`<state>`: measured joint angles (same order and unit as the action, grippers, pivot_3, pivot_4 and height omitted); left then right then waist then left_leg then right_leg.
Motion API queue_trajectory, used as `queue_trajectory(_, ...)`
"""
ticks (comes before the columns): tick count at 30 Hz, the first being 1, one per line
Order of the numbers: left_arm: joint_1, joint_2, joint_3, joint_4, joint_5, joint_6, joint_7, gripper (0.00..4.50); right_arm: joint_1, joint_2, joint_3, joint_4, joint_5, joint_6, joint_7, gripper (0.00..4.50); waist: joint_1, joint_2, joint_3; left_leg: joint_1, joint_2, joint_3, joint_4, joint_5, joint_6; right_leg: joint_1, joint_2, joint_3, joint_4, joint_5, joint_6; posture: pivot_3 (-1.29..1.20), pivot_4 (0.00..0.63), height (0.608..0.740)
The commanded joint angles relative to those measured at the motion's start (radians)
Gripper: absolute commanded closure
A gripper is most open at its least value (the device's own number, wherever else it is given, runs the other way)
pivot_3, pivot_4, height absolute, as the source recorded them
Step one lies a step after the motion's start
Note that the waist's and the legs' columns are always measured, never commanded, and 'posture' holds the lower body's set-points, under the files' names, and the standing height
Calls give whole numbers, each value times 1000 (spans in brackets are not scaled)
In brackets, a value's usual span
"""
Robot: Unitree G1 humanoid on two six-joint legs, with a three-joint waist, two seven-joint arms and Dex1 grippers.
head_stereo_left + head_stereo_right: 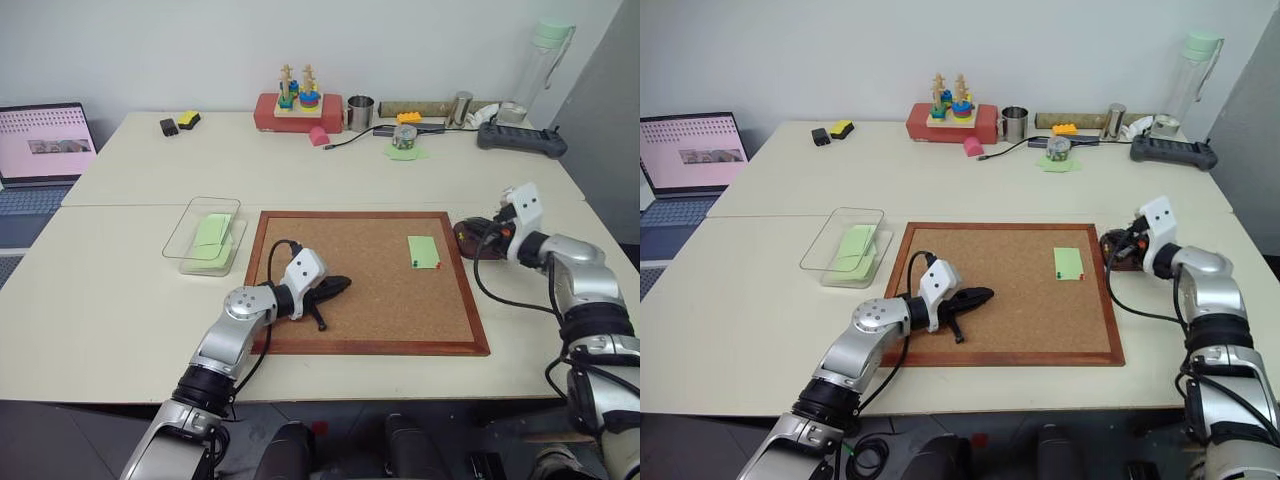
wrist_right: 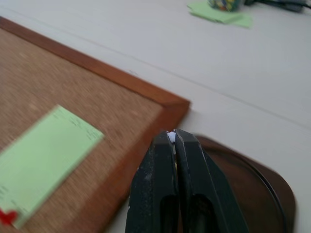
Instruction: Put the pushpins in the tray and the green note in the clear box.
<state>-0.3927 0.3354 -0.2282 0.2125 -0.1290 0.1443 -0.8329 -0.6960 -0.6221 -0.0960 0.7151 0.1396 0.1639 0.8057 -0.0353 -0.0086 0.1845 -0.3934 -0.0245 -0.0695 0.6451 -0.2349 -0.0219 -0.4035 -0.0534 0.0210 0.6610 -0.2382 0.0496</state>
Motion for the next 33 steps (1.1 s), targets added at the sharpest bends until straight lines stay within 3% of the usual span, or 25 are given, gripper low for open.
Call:
queue_trajectory(1,46,2,-27,45,28,18,-1,4500,0,-23,-14,-40,-6,7,-28,4489,0,0,0,0,0,0,0,0,0,0,0,0,0,0,0,0,150,740)
queue_trajectory(4,48,5,-26,47,29,17,1,4500,-10,-25,-14,-14,-17,4,-49,4489,0,0,-1,0,0,1,0,0,0,0,0,1,0,0,0,0,150,740)
queue_trajectory(5,48,6,-26,46,29,18,2,4500,-15,-26,-14,-3,-19,1,-57,4143,0,0,-1,0,0,1,0,0,0,0,0,1,0,0,0,0,150,740)
queue_trajectory(7,51,6,-27,47,30,16,4,4500,-17,-27,-17,9,-20,-4,-64,3962,0,0,-1,0,0,1,0,0,0,0,0,1,0,0,0,0,150,740)
queue_trajectory(19,78,18,-22,27,28,21,8,4500,10,-43,-38,-54,19,5,-12,1592,0,1,-1,1,0,2,0,0,0,0,0,2,0,0,0,0,150,740)
queue_trajectory(26,85,24,-23,20,28,23,3,4500,167,-79,17,-338,113,98,220,1592,0,1,-3,1,0,2,0,0,0,0,1,2,0,0,0,0,150,740)
queue_trajectory(33,83,28,-26,17,27,25,-1,4500,210,-37,76,-393,87,91,228,1592,-3,2,-3,4,1,3,0,0,0,2,1,2,-1,-3,5,0,150,740)
